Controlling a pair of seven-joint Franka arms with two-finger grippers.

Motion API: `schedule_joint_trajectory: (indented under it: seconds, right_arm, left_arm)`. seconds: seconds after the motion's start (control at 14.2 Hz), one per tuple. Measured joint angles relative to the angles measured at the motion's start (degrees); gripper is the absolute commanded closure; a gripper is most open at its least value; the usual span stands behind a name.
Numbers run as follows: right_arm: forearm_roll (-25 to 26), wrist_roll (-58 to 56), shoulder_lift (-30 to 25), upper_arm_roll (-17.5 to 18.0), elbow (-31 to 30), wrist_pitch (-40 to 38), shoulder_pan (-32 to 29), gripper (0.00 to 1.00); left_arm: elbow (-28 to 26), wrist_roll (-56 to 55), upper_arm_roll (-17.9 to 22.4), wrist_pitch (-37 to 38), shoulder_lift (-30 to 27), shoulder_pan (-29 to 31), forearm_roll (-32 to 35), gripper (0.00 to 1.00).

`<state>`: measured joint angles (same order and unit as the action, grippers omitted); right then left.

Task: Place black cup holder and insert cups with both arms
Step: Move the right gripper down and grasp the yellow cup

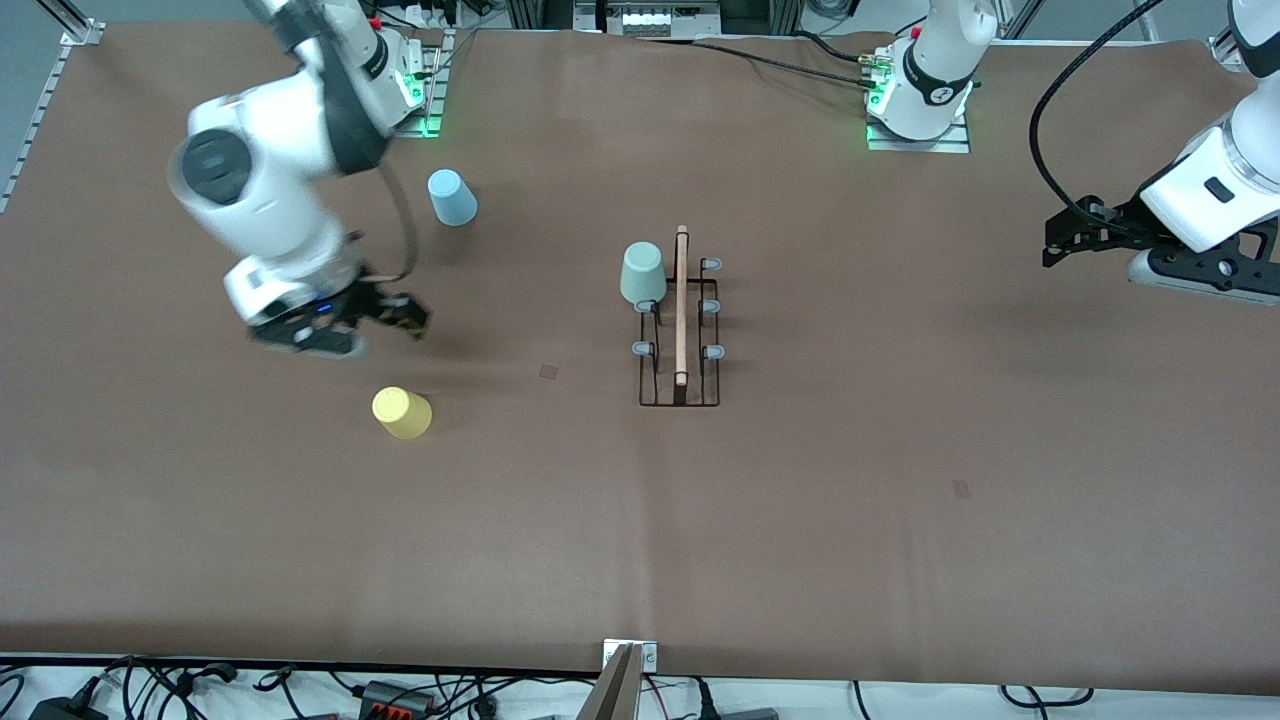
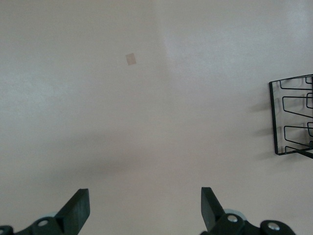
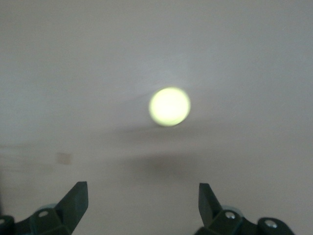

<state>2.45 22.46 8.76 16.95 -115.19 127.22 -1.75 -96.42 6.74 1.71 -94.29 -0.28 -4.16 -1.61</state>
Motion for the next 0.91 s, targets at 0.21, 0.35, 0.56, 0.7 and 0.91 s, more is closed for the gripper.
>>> schedule_joint_trajectory:
  seconds: [0.21,0.35,0.56,0.7,0.91]
  right_arm:
    - [0.0,-5.9,3.0,0.0,-0.2,4.5,-2.4,0.0]
    - [0.0,-6.9,6.4,0.0,-0.4,9.8,-2.6,0.0]
    - [0.0,-7.3,11.9,0.0,-0.4,16.7,-2.6,0.0]
    - [0.1,-7.6,14.4,0.0,-0.4,19.1,-2.7,0.0]
    - [0.1,-7.6,16.6,0.0,-0.4,20.3,-2.6,0.0]
  left_arm:
    - [0.0,-0.1,0.0,0.0,0.0,0.0,0.0,0.0]
    - [0.0,-0.2,0.0,0.0,0.0,0.0,0.0,0.0]
    - [0.0,-0.5,0.0,0.1,0.0,0.0,0.0,0.0]
    - [0.0,-0.6,0.1,0.6,0.0,0.0,0.0,0.0]
    - [0.0,-0.7,0.1,0.8,0.0,0.0,0.0,0.0]
